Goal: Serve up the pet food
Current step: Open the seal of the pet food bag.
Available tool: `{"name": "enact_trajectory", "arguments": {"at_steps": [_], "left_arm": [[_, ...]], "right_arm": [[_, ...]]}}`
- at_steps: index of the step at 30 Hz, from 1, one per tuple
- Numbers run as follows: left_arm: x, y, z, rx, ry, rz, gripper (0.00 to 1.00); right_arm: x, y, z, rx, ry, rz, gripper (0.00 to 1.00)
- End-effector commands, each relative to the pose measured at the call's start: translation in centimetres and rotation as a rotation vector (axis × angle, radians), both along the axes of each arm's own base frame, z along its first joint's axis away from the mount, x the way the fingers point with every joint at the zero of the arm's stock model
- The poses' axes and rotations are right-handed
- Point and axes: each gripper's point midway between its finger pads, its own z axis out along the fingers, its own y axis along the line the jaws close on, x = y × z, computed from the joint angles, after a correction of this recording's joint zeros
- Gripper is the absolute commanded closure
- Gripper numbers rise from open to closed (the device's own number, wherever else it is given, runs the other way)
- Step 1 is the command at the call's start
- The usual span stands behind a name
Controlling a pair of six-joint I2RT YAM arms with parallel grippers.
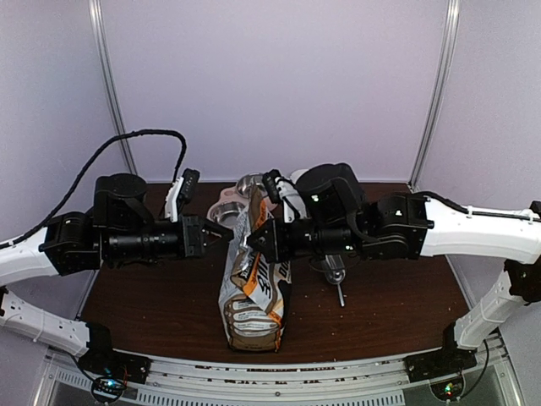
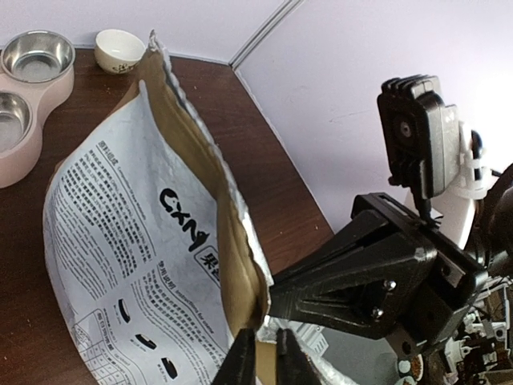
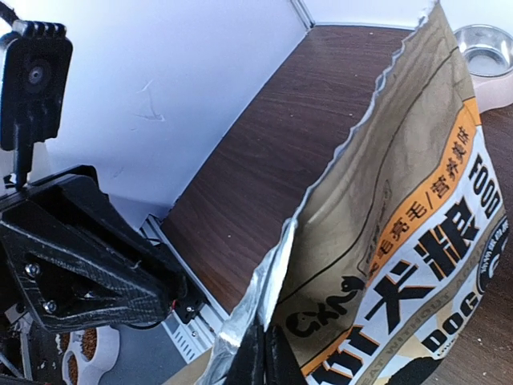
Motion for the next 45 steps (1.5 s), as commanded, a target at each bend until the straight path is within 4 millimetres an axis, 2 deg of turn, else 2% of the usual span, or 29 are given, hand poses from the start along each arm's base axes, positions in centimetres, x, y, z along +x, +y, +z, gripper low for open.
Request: {"name": "enact_trajectory", "arguments": {"at_steps": [1, 7, 13, 17, 28, 37, 43, 45], "left_arm": [[0.0, 0.5, 1.9, -0.046, -0.046, 0.003, 0.83], [-0.1, 0.7, 2.2, -0.006, -0.057, -0.008, 0.51], [-0.2, 0.8, 2.8, 0.011, -0.093, -0.025, 0.16], [0.5, 1.3, 2.5, 0.05, -0.104, -0.009, 0.04], [2.1, 2.1, 2.0, -0.033, -0.114, -0.011, 0.02], [3.0, 3.6, 0.6, -0.032, -0.119, 0.051, 0.02], [2.9, 2.3, 0.9, -0.076, -0.147, 0.003, 0.02], [3.0, 1.9, 0.4, -0.064, -0.138, -0.005, 0.02]], "right_arm": [[-0.3, 1.2, 1.7, 0.108, 0.015, 0.064, 1.0], [-1.2, 2.9, 2.1, 0.209, 0.065, 0.15, 1.0], [-1.7, 3.7, 1.8, 0.261, 0.097, 0.194, 1.0], [-1.7, 3.7, 1.7, 0.272, 0.099, 0.195, 1.0], [-1.4, 3.5, 1.3, 0.272, 0.093, 0.181, 1.0], [-1.2, 3.1, 1.1, 0.263, 0.084, 0.166, 1.0], [-1.1, 3.1, 1.0, 0.259, 0.081, 0.161, 1.0], [-1.0, 3.2, 0.9, 0.254, 0.081, 0.157, 1.0]]}}
